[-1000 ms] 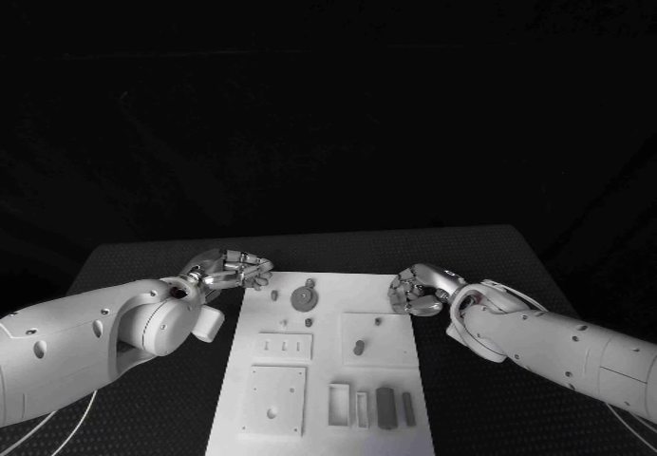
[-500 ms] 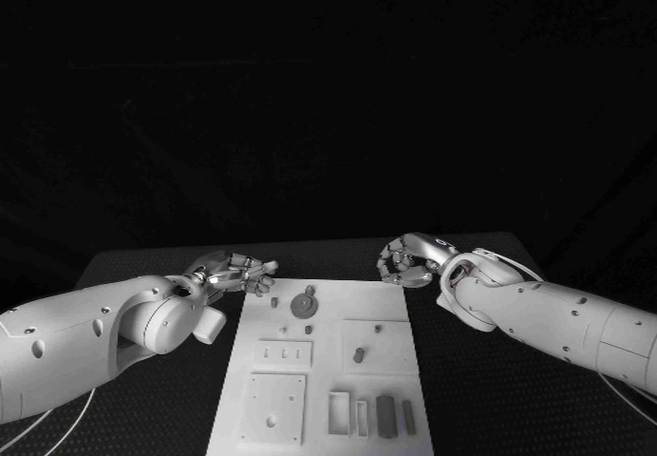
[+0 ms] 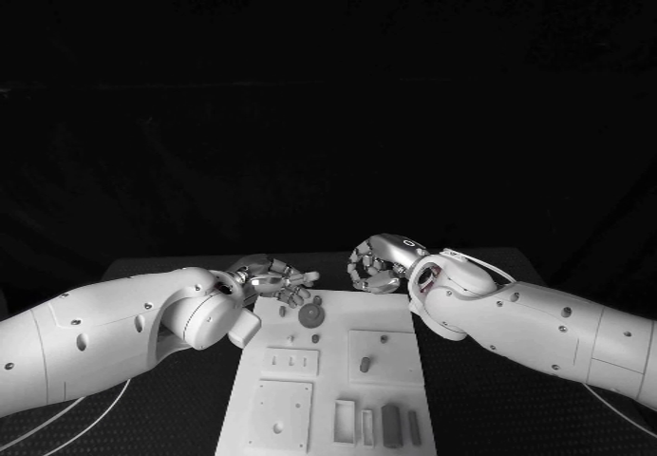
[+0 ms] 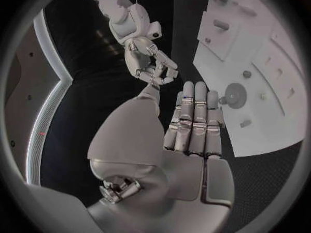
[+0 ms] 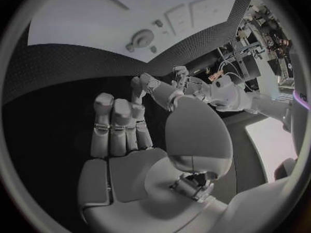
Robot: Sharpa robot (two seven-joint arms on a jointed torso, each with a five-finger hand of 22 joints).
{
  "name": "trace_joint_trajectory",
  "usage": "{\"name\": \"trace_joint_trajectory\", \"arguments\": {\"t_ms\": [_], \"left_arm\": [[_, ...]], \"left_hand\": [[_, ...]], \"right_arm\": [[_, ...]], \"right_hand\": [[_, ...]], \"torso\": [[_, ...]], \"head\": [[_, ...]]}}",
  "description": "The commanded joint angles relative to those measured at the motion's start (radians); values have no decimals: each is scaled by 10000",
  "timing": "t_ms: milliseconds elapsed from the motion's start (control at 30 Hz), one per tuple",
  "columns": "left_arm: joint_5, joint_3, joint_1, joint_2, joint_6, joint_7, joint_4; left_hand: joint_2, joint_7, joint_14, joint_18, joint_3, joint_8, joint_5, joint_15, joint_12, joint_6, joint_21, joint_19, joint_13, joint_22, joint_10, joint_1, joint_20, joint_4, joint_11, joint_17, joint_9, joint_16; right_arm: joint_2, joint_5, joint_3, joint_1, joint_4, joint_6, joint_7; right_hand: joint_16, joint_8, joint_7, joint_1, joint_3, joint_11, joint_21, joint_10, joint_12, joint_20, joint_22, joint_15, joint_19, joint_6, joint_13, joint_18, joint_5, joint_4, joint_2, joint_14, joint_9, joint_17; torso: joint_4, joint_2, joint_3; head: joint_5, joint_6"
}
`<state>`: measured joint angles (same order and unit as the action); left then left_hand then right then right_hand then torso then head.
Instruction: Assemble the parts on the task board
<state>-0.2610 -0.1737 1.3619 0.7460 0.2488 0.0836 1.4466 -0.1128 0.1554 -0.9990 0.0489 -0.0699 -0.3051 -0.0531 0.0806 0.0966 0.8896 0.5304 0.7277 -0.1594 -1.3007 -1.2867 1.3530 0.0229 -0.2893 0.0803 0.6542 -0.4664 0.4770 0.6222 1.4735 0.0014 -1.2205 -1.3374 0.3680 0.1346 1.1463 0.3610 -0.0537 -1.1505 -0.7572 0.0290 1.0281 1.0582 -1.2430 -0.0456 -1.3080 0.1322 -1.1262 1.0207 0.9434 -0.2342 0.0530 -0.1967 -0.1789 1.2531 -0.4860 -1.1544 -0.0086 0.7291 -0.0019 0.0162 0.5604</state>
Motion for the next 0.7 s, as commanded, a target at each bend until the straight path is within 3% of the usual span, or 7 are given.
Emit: {"name": "trace_joint_trajectory", "arguments": {"t_ms": [33, 100, 233, 300, 467, 700], "left_arm": [[-229, -15, 13, -100, 398, 536, 77], [-229, -17, 10, -121, 278, 587, 108], [-229, -19, 6, -190, 311, 525, 67], [-216, -20, 4, -194, 282, 503, 96], [-202, -21, -3, -257, 277, 471, 131], [-112, -21, -4, -281, 377, 398, 111]], "left_hand": [[-36, 10, 44, 76, 16, 12, 41, -42, -66, 22, 43, 26, -20, -14, -44, -138, -3, -37, 32, 21, 10, 71], [-41, 4, 47, 75, 30, 9, 42, -41, -67, 34, 47, 26, -23, -13, -50, -201, -4, -39, 29, 28, 10, 78], [-45, 1, 51, 75, 47, 10, 42, -41, -69, 39, 51, 26, -26, -12, -54, -275, -4, -40, 28, 35, 13, 85], [-12, 1, 104, 81, 374, 34, 43, -34, -119, 21, 36, -18, -16, 0, 10, -780, 0, -30, 54, 46, 32, 81], [87, -13, 142, 111, 555, 42, 42, -41, -171, 41, 48, -42, -12, 2, 70, -760, 6, -32, 79, 69, 47, 97], [235, 1, 156, 123, 665, 69, 36, -39, -212, 30, 65, -54, -11, 6, 121, -692, -1, -38, 104, 88, 74, 116]], "right_arm": [[-127, 559, -3, 14, -218, 208, 778], [-252, 1361, -3, 55, -325, 265, 769], [-422, 1135, -3, 71, -403, 197, 764], [-480, 1133, -3, 88, -450, 198, 796], [-524, 1030, -3, 128, -638, 223, 819], [-623, 965, -3, 176, -874, 177, 807]], "right_hand": [[42, 118, -229, 13, -103, 41, 30, 42, -39, -54, -115, 47, -66, 573, -19, -276, -43, 8, -131, 31, -340, 16], [42, 117, -227, 13, -116, 42, 31, 47, -38, -57, -114, 48, -74, 576, -21, -276, -43, 11, -139, 37, -342, 18], [42, 117, -226, 14, -125, 43, 31, 51, -37, -59, -112, 49, -78, 579, -23, -276, -43, 13, -145, 41, -343, 19], [41, 115, -215, 3, -228, 53, 35, 87, -31, -76, -100, 57, -123, 606, -38, -276, -43, 45, -217, 83, -354, 36], [37, 110, -211, 15, -274, 58, 37, 108, -25, -86, -93, 63, -150, 617, -47, -276, -43, 71, -247, 104, -362, 47], [37, 109, -206, 22, -311, 64, 41, 130, -23, -97, -87, 70, -176, 629, -54, -276, -43, 88, -265, 126, -370, 55]], "torso": [[27, -101, -13], [31, -118, -14], [6, -133, -8], [29, -144, -16], [50, -144, -41], [39, -134, -30]], "head": [[-135, 32], [-156, 63], [-257, 54], [-257, 84], [-299, 132], [-315, 130]]}}
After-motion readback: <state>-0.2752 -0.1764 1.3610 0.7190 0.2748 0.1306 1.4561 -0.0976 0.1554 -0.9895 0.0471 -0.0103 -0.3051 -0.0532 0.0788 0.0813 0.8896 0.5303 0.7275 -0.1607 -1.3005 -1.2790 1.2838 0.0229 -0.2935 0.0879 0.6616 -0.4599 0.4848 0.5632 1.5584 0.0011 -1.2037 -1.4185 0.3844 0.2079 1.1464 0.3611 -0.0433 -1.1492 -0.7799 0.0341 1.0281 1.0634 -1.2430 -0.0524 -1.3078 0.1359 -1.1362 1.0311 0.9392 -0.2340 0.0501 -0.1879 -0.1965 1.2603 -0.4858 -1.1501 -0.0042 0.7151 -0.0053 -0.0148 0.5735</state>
